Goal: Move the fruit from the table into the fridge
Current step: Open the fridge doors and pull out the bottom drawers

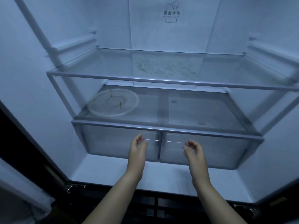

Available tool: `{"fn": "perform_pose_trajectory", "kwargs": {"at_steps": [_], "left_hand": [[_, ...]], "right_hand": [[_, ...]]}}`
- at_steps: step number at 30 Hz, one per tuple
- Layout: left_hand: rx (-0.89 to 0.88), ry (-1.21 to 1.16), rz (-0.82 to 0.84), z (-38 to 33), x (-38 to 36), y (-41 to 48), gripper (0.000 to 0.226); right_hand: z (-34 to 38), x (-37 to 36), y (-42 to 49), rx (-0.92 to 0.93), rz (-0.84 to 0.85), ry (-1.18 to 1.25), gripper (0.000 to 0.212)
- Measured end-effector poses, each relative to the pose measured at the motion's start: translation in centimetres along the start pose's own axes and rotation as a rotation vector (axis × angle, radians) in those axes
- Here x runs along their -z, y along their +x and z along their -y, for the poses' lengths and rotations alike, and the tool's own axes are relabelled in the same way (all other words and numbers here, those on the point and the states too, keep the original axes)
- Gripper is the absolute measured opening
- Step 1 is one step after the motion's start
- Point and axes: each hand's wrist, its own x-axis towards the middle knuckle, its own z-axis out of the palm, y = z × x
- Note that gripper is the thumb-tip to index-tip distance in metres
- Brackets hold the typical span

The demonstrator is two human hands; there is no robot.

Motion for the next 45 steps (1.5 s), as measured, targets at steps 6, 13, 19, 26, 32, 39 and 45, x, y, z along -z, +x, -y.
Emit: {"fn": "perform_pose_trajectory", "kwargs": {"at_steps": [6, 13, 19, 26, 32, 39, 45], "left_hand": [[0.454, -0.666, 0.030, -0.8, 0.4, 1.4, 0.022], [0.534, -0.882, 0.039, -0.5, 1.2, 2.5, 0.053], [0.543, -0.941, 0.033, -0.2, 1.4, 3.0, 0.051], [0.557, -0.968, 0.039, -0.2, 1.8, 2.7, 0.050], [0.562, -0.964, 0.043, -0.2, 2.2, 2.0, 0.053], [0.567, -0.979, 0.057, -0.2, 2.8, 0.5, 0.049], [0.575, -0.998, 0.072, -0.3, 3.4, -1.0, 0.047]], "right_hand": [[-0.6, 0.3, 1.6, -0.412, -0.063, 0.657, 0.032], [0.6, 0.1, 1.4, -0.458, -0.055, 0.760, 0.013], [0.9, 0.0, 1.1, -0.466, -0.066, 0.817, 0.012], [0.9, 0.0, 1.0, -0.481, -0.062, 0.880, 0.007], [0.7, 0.2, 0.6, -0.482, -0.070, 0.894, 0.006], [0.7, 0.8, -0.8, -0.489, -0.049, 0.919, 0.007], [0.7, 1.3, -2.5, -0.485, -0.034, 0.947, 0.010]]}}
